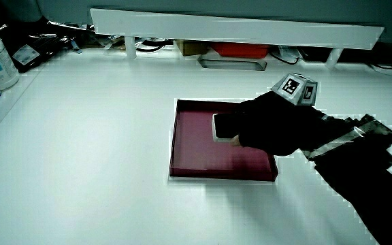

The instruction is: Place eraser

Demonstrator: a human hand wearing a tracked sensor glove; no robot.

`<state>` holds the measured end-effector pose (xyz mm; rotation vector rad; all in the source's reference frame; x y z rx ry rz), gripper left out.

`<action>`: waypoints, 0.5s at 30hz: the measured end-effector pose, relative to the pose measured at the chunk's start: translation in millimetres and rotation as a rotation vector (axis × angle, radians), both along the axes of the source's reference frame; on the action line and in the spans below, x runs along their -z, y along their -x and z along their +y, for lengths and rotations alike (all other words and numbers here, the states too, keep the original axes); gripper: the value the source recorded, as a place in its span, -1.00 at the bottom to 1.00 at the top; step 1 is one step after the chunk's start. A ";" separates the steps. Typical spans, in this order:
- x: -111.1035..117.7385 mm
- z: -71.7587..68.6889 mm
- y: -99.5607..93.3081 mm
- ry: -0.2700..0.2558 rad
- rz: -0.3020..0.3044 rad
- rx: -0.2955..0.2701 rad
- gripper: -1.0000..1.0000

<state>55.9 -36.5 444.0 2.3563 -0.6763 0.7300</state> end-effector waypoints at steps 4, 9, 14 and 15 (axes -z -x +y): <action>1.9 0.3 13.8 -0.042 0.099 -0.014 0.00; -16.2 1.8 29.7 -0.021 0.139 0.004 0.00; -35.7 2.7 41.4 0.030 0.192 0.029 0.00; -37.8 2.7 42.8 0.037 0.194 0.032 0.00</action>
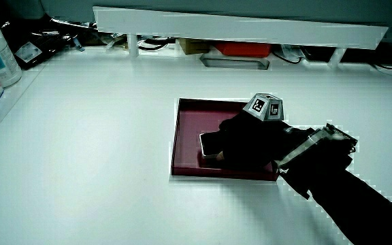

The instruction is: Place eraser

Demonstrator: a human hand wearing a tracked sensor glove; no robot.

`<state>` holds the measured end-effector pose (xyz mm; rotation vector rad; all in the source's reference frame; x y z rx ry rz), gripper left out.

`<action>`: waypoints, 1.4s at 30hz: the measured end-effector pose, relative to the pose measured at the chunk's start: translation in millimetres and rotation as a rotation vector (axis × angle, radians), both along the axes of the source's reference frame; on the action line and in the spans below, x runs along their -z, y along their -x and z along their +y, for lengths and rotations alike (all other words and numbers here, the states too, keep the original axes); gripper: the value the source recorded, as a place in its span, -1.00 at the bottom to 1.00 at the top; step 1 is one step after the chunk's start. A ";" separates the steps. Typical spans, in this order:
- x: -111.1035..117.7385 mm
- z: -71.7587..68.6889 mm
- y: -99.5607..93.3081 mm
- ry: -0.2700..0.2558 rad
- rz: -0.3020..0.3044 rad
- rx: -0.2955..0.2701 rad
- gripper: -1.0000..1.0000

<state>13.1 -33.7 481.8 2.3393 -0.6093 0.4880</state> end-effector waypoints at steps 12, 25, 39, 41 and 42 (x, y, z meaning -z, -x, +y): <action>-25.7 -1.5 -0.9 0.121 0.022 -0.026 0.00; -29.5 -2.8 -6.9 0.130 0.000 -0.046 -0.36; -16.7 -1.7 -29.3 0.135 -0.159 -0.078 -0.75; -26.1 -1.5 -36.4 0.213 -0.241 -0.075 -0.81; -18.7 -0.2 -40.8 0.210 -0.254 -0.071 -0.83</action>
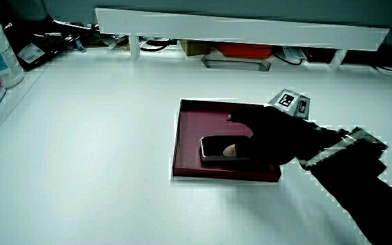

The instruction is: Place eraser

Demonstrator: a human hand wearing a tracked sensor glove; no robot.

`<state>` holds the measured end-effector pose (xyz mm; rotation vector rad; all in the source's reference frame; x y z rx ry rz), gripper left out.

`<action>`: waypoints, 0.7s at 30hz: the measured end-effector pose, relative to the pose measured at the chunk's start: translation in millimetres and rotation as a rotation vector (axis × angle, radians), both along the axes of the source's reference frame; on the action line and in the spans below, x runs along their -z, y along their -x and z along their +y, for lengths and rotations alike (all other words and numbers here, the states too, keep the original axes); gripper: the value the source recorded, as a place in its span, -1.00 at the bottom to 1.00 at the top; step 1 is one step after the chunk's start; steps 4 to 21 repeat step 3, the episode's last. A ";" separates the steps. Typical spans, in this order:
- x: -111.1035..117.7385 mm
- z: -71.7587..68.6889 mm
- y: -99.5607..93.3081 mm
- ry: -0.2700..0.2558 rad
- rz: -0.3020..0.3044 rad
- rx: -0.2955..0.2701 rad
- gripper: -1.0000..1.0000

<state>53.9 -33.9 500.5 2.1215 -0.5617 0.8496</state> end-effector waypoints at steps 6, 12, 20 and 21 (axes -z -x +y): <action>22.3 4.0 -13.2 -0.012 -0.039 0.005 -0.92; 22.3 4.0 -13.2 -0.012 -0.039 0.005 -0.92; 22.3 4.0 -13.2 -0.012 -0.039 0.005 -0.92; 22.3 4.0 -13.2 -0.012 -0.039 0.005 -0.92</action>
